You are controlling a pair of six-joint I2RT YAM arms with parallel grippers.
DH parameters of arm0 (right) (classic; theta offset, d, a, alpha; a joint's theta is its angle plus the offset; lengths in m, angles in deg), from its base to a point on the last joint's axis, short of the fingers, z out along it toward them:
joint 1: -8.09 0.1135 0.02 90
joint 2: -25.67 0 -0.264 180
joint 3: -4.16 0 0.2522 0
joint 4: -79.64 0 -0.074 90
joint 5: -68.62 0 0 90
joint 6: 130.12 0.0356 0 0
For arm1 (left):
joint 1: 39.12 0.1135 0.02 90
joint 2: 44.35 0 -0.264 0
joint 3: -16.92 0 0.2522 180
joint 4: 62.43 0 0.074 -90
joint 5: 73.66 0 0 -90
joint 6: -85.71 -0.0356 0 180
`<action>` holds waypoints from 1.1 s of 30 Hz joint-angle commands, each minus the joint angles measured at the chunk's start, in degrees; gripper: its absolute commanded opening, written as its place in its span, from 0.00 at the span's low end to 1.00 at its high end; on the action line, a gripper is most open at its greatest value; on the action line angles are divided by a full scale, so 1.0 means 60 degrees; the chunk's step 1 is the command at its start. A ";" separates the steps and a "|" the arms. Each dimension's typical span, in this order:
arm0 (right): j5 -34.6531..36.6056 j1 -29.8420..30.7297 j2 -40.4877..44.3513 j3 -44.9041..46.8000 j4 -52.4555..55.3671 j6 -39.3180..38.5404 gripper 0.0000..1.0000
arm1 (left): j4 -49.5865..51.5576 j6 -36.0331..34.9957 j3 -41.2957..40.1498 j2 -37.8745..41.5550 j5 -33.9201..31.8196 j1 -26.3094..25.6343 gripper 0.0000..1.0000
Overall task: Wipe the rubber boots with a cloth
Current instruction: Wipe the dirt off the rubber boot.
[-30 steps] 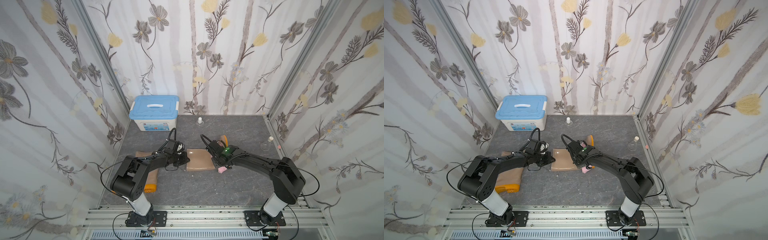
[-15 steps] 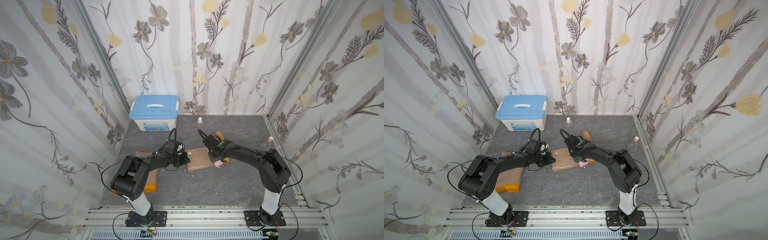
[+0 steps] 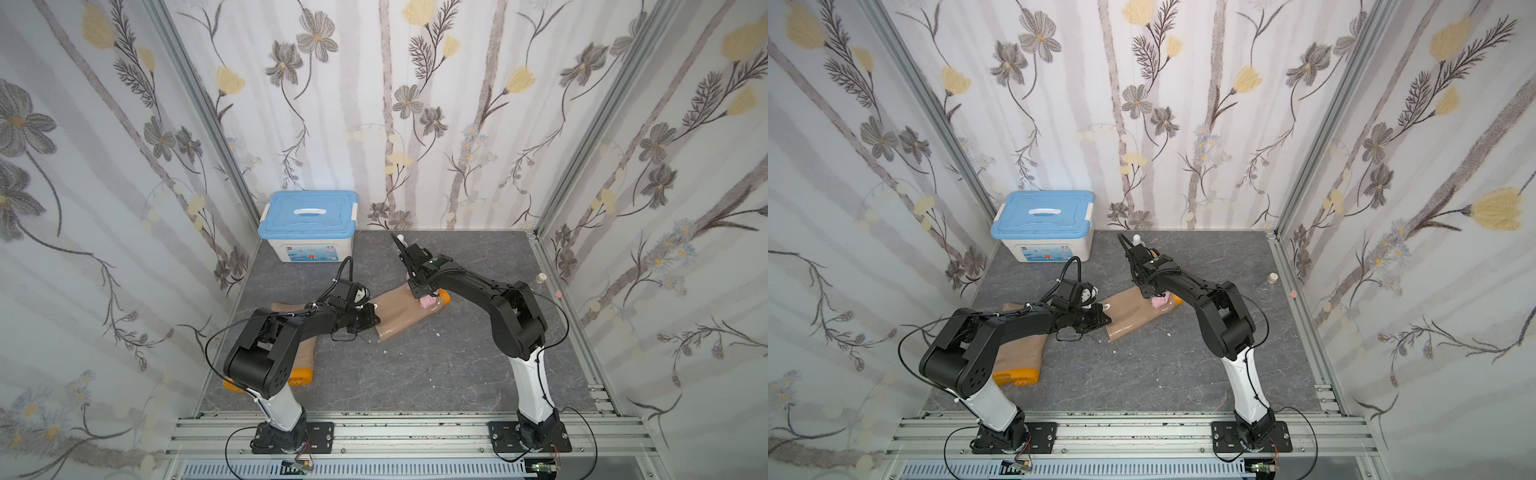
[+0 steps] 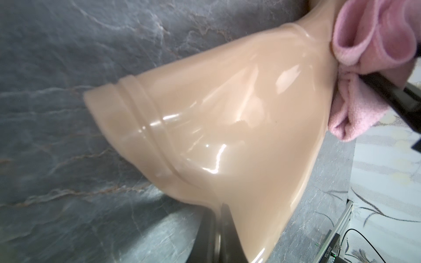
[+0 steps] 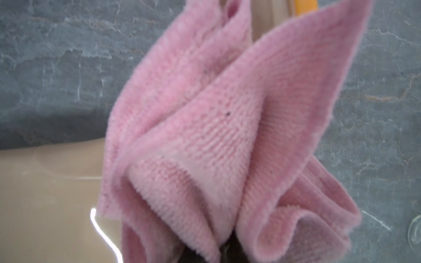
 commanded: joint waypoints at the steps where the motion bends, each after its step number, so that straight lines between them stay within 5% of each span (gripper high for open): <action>1: 0.0413 -0.0130 -0.0521 -0.0794 0.0026 -0.0143 0.00 | 0.0504 -0.0265 0.0001 -0.0083 0.0067 0.0003 0.00; 9: 0.0501 -0.0192 -0.0875 -0.1247 0.0764 0.0044 0.00 | 0.0727 -0.0360 -0.0016 0.0046 -0.0180 0.0004 0.00; 23: -0.0310 0.0218 0.2734 0.3764 0.1512 0.2095 0.00 | 0.1091 -0.0332 -0.0076 0.0617 -0.0907 0.0421 0.00; 33: -0.0286 0.1467 0.2545 0.1883 0.2366 0.2154 0.00 | 0.1075 -0.0446 0.0423 0.0135 -0.0686 0.0702 0.00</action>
